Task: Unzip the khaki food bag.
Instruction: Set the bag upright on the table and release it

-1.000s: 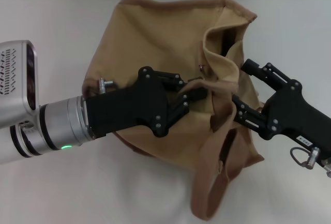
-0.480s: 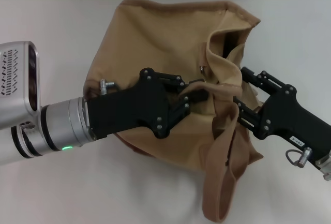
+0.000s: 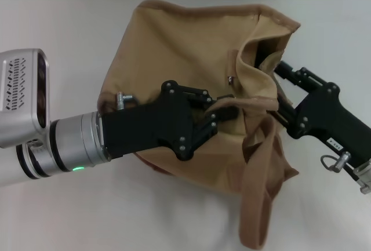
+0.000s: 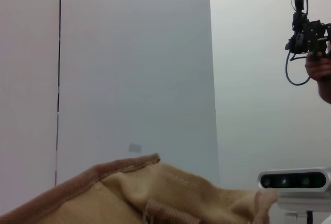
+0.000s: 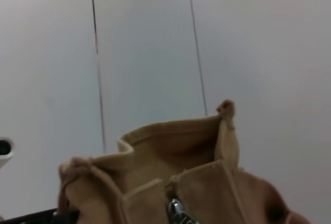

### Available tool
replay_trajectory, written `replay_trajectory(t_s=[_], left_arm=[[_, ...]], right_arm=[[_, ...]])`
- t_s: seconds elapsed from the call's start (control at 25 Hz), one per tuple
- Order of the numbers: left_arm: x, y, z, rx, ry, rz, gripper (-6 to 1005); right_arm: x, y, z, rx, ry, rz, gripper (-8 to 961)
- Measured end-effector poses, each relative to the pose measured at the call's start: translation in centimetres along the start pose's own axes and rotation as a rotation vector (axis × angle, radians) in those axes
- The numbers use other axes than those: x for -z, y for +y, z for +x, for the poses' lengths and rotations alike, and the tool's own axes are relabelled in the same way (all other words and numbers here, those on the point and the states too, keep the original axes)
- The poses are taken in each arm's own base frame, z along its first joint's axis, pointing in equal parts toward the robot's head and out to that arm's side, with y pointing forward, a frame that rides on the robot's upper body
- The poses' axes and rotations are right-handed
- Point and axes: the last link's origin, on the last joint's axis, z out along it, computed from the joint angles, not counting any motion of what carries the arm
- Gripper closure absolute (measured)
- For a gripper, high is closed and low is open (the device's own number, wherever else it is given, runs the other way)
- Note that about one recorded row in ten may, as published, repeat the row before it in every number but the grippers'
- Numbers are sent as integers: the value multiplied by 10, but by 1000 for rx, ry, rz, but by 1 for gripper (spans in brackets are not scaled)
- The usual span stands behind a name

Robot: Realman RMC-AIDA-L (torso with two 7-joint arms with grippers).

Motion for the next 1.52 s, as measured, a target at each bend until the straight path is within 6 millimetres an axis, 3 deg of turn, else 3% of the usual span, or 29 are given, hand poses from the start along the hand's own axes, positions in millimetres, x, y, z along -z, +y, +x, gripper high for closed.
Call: replay_trajectory(t_s=[1.36, 1.52], left_arm=[[-5, -4, -5, 11, -30, 23, 928], [-5, -4, -6, 12, -34, 27, 928]], right_arm=[[-6, 37, 12, 238, -2, -79, 456], [-5, 38, 12, 230, -4, -74, 605]])
